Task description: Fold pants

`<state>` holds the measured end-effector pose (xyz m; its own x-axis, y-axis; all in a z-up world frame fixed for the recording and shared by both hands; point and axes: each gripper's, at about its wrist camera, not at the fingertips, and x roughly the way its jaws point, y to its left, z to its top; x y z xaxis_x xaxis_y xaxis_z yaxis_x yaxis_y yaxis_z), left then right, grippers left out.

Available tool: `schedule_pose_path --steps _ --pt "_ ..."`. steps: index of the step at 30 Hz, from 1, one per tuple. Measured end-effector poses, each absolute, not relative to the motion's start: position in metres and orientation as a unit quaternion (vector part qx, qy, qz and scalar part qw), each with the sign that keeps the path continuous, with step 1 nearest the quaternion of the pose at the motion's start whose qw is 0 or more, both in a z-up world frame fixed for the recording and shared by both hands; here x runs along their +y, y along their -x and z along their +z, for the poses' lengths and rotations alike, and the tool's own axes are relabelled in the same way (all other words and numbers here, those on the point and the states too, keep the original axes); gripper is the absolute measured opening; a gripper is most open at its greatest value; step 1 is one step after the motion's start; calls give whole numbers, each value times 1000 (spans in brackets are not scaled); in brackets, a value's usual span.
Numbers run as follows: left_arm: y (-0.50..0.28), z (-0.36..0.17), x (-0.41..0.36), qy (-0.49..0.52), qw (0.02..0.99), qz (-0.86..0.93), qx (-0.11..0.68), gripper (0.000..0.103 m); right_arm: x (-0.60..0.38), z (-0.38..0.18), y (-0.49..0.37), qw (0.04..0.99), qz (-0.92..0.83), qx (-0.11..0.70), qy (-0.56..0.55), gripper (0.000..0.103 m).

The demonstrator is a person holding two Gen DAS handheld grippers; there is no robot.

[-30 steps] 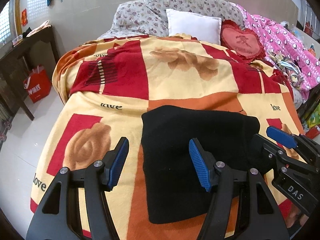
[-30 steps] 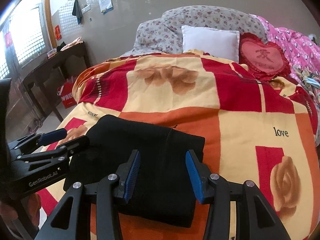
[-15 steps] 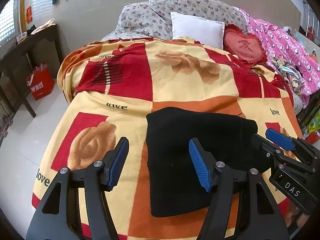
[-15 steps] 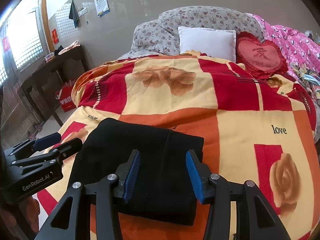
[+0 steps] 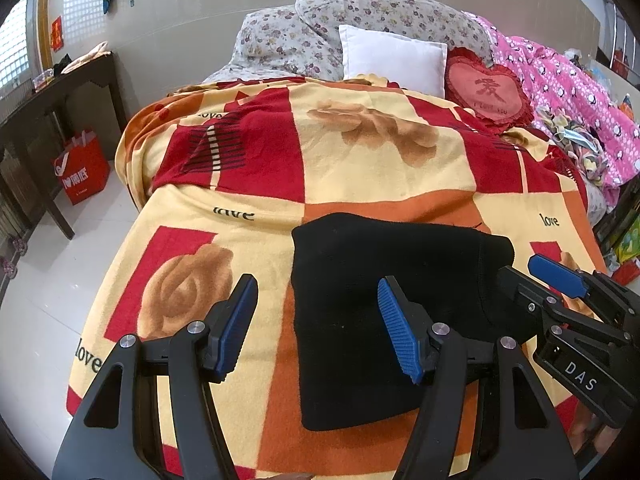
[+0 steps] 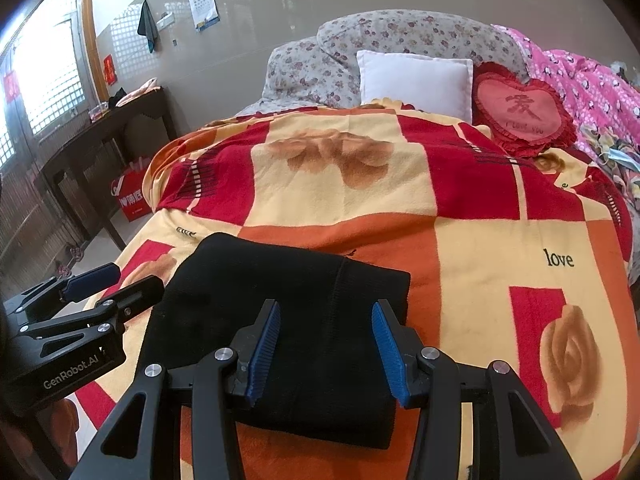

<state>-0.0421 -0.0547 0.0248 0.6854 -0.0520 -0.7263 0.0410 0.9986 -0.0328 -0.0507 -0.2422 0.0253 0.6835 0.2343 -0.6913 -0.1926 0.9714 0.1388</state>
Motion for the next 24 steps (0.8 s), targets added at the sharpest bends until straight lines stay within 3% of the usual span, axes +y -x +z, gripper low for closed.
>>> schedule_pose_path --steps 24 --pt "41 21 -56 6 915 -26 403 63 -241 18 49 912 118 391 -32 47"
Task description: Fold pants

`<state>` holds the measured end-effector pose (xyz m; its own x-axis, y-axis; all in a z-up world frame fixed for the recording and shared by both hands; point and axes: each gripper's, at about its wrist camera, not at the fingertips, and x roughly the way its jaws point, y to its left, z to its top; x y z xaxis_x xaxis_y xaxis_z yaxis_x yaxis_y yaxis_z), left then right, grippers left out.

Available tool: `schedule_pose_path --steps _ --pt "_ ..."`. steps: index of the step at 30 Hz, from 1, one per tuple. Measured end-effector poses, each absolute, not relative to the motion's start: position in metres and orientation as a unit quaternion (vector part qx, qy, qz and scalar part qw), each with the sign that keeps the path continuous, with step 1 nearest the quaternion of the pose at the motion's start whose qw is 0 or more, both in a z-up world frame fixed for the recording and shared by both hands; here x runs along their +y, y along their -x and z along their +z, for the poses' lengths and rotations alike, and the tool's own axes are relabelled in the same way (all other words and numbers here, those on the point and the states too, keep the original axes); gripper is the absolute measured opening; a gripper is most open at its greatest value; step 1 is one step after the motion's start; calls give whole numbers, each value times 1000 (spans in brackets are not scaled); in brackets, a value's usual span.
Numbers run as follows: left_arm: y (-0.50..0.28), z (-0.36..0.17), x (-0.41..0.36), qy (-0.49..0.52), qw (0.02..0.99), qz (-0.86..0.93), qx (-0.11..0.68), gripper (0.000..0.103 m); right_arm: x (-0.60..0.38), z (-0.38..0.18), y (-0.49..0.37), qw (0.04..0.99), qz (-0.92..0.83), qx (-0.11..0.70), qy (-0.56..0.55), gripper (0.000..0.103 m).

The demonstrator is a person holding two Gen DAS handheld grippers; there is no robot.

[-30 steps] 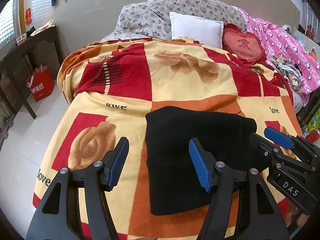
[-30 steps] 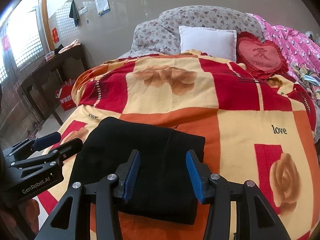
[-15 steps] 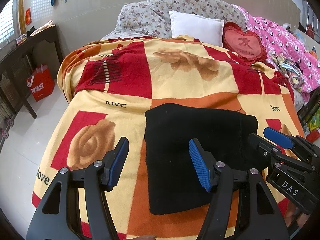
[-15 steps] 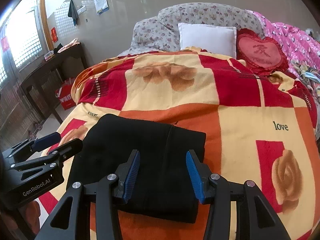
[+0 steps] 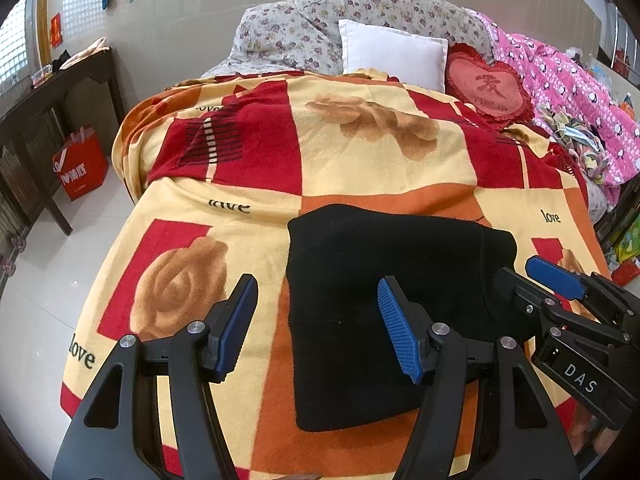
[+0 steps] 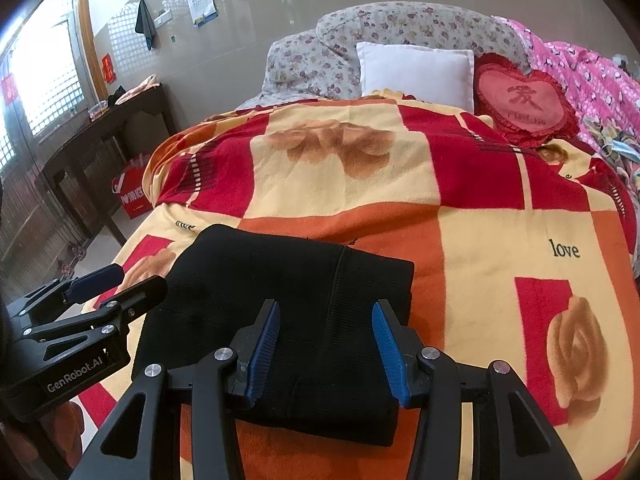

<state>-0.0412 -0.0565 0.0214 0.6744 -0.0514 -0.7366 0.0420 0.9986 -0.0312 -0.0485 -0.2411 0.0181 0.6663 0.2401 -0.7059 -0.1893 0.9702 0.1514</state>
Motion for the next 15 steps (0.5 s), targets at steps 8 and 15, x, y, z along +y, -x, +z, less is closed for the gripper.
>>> schedule_pose_path --steps 8,15 --pt "41 20 -58 7 914 -26 404 63 -241 16 48 911 120 392 -33 47" --pt "39 16 -61 8 914 -25 406 63 -240 14 48 911 121 394 -34 47"
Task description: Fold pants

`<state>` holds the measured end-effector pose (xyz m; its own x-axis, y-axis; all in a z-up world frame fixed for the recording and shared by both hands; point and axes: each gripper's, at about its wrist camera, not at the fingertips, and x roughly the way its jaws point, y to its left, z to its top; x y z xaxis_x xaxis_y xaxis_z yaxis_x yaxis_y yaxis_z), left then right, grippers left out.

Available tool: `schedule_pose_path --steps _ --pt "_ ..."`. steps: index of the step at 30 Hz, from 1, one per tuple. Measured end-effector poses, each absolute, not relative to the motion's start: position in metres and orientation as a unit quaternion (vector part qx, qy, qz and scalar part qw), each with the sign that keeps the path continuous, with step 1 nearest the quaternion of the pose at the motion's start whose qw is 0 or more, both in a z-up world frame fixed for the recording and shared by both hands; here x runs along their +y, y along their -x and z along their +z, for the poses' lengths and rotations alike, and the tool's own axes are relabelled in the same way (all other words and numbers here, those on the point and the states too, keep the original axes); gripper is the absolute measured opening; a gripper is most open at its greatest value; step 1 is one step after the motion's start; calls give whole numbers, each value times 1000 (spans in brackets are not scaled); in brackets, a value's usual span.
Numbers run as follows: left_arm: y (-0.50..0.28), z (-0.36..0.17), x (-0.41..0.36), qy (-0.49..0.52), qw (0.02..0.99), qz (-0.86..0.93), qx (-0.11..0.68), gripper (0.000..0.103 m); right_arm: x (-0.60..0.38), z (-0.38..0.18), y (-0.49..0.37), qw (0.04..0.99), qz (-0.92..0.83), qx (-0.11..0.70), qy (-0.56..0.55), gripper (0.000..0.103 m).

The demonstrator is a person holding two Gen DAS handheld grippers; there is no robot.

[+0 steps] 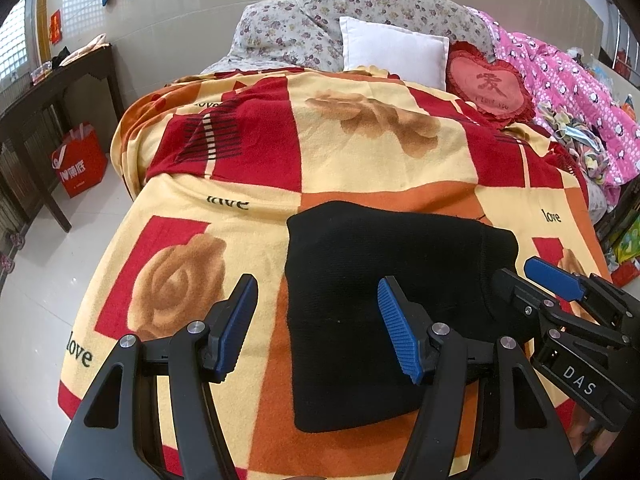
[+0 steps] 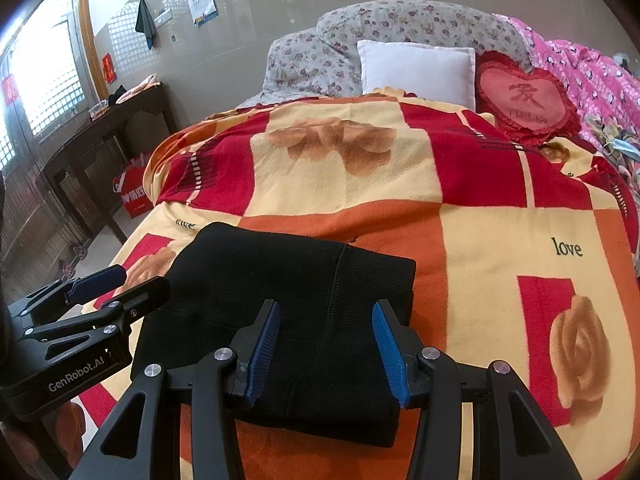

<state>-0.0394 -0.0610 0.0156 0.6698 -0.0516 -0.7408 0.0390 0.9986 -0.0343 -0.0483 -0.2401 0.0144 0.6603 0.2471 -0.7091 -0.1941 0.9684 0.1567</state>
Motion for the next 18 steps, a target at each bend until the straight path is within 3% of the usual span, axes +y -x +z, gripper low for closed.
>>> schedule_pose_path --steps 18 --pt "38 13 -60 9 914 -27 404 63 -238 10 49 909 123 397 -34 47"
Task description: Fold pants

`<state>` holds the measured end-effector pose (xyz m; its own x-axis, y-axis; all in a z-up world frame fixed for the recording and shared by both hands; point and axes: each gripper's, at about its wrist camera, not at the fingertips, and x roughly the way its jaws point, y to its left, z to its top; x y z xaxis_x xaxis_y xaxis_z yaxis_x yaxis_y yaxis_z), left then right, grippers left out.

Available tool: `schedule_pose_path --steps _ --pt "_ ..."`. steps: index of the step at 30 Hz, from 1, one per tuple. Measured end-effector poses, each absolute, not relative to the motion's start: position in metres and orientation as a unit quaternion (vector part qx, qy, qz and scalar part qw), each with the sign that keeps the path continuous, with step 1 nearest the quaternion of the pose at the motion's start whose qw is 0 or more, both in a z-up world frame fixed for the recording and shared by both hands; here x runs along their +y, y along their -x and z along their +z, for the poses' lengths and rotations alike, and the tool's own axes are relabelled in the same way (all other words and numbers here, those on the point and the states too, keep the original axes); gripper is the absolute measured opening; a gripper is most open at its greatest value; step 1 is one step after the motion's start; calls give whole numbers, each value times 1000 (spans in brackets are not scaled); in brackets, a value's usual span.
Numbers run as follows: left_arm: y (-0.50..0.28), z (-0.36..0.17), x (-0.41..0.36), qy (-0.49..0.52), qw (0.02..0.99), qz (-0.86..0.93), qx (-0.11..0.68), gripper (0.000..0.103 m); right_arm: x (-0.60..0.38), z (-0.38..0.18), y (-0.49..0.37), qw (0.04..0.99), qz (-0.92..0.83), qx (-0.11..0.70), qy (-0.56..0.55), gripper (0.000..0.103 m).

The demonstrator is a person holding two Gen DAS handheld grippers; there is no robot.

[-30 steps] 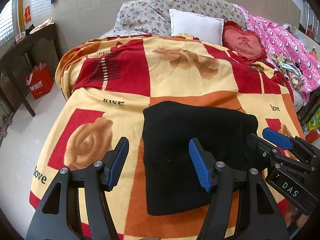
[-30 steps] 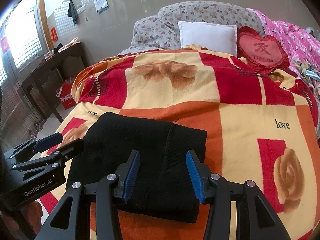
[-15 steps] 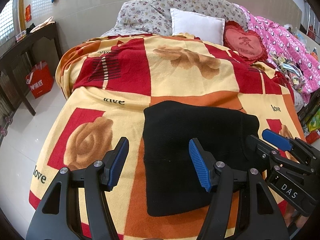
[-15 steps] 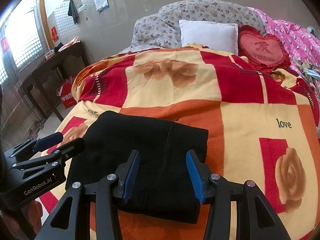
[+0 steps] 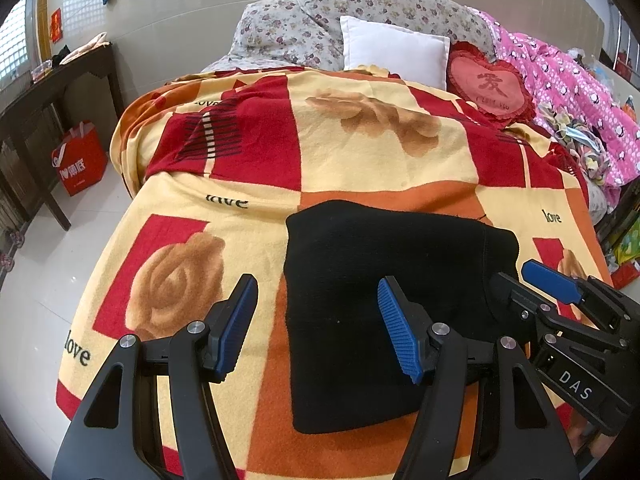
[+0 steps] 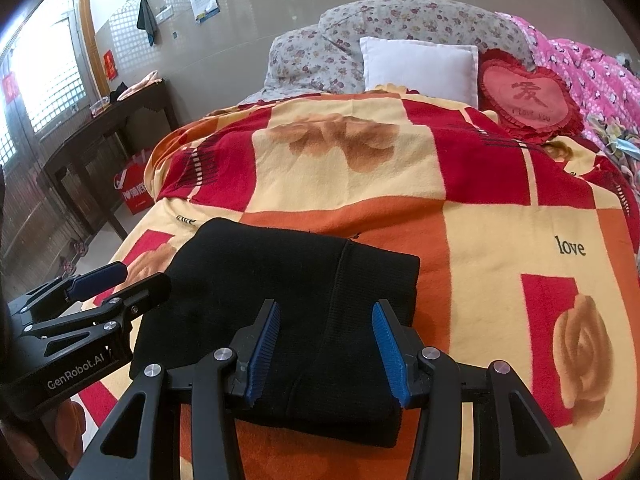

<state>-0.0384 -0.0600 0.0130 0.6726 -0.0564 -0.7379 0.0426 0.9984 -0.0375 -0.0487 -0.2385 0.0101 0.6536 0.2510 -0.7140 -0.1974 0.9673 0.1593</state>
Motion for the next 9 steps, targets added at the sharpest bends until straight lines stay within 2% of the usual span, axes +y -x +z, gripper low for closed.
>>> schedule_pose_path --steps 9 --pt "42 15 -62 7 924 -26 382 63 -256 10 47 910 116 397 -41 47"
